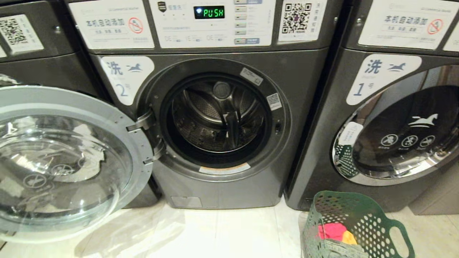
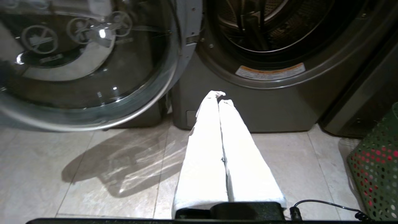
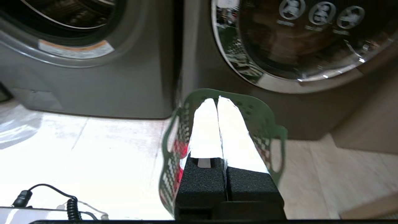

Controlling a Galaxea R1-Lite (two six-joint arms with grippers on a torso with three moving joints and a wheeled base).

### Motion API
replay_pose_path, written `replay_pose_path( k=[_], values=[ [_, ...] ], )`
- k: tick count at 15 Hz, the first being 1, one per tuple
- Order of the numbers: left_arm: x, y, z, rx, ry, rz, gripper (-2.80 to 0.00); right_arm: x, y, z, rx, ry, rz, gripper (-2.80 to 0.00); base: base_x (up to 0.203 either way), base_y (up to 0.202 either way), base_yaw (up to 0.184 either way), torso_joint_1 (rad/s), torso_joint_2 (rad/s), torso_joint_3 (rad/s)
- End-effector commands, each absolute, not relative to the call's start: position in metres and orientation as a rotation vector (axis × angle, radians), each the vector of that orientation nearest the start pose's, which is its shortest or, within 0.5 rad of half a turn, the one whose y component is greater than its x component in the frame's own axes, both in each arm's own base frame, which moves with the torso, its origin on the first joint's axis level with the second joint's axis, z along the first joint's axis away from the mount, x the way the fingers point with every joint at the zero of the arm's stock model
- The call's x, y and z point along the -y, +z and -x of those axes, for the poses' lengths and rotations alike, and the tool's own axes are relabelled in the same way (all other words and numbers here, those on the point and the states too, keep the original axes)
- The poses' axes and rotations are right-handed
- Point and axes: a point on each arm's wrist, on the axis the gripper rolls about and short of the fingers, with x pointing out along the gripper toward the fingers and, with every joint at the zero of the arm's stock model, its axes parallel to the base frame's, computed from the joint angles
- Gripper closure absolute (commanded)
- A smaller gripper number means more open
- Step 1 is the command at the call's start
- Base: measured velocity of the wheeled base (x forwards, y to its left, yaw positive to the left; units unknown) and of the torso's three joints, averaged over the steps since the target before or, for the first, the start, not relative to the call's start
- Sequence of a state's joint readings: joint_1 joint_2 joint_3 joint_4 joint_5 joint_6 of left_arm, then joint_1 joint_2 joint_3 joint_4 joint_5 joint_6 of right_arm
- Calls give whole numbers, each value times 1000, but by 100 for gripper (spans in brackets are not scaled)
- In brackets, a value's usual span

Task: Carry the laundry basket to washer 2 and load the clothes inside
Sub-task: Place the clothes into the washing machine

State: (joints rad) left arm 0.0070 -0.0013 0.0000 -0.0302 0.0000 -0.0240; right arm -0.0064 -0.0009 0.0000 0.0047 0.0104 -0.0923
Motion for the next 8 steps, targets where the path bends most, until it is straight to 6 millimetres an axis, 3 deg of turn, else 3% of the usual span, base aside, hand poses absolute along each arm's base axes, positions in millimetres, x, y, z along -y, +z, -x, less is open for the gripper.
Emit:
replay_pose_path(
  k=[1,8],
  values=[
    [0,76,22,22,7,24,0,0,75,23,-3,5,92,0,4,-8,116,5,2,3],
    [0,76,22,22,7,24,0,0,75,23,-3,5,90,0,-1,0,8,0,0,0]
  ],
)
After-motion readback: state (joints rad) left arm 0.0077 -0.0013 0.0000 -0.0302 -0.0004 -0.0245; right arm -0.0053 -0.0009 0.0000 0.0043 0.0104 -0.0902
